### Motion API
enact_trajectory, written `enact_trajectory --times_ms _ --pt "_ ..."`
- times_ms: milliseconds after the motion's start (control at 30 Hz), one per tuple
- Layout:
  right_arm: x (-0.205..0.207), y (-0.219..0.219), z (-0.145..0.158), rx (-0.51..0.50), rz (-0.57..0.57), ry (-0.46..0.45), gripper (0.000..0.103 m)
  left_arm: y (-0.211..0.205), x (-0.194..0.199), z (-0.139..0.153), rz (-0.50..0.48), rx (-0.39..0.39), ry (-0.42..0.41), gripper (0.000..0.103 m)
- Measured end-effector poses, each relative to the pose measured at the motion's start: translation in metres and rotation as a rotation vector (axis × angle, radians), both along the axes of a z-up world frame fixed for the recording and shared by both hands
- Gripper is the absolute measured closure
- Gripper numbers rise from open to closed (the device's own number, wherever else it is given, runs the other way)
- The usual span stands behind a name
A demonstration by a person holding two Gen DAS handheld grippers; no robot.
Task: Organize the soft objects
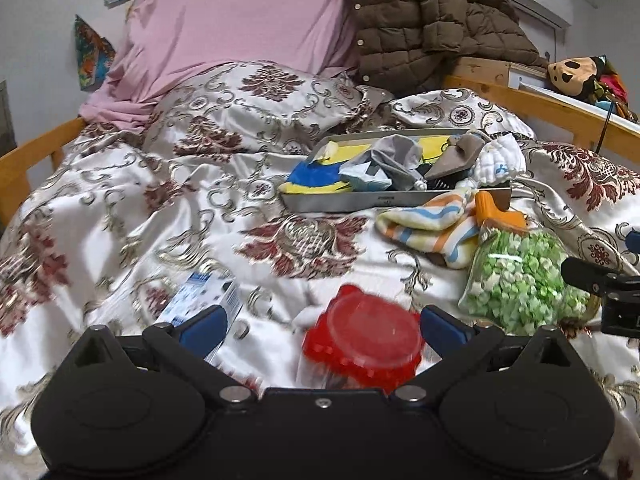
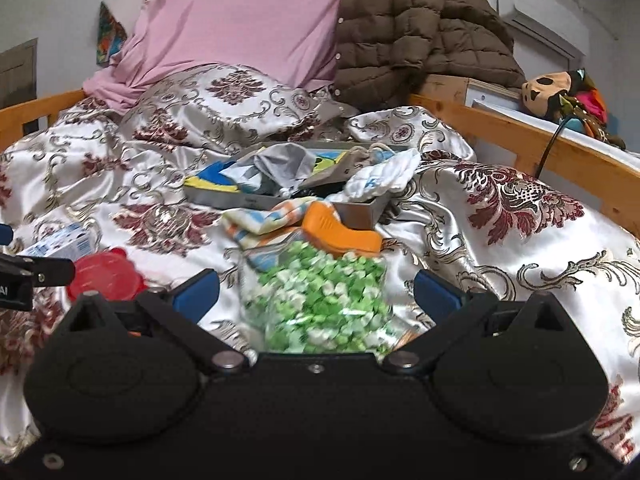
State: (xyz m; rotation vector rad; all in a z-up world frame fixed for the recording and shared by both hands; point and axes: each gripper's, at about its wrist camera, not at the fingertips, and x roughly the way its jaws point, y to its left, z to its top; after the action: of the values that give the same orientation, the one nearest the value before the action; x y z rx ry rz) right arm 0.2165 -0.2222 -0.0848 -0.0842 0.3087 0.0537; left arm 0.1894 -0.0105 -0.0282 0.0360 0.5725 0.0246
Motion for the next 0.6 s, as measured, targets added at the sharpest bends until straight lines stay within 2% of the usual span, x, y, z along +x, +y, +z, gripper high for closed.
enact_trajectory --times_ms 100,200,433,600 --pt "0.008 -0.005 -0.002 0.033 0.023 0.012 0.001 0.003 0.017 0.0 -0.013 -0.01 0.009 0.001" --pt "0.017 -0.008 -0.004 0.021 0.031 0.023 0.001 0.011 0.036 -0.001 -0.02 -0.034 0.038 0.001" --pt "0.034 0.003 -0.007 -0.012 0.041 0.029 0.001 0.046 0.086 -0.013 -0.015 -0.188 0.105 0.001" --pt "0.052 0.016 -0.008 -0.041 0.074 0.03 0.001 0.064 0.125 -0.022 -0.079 -0.308 0.162 0.001"
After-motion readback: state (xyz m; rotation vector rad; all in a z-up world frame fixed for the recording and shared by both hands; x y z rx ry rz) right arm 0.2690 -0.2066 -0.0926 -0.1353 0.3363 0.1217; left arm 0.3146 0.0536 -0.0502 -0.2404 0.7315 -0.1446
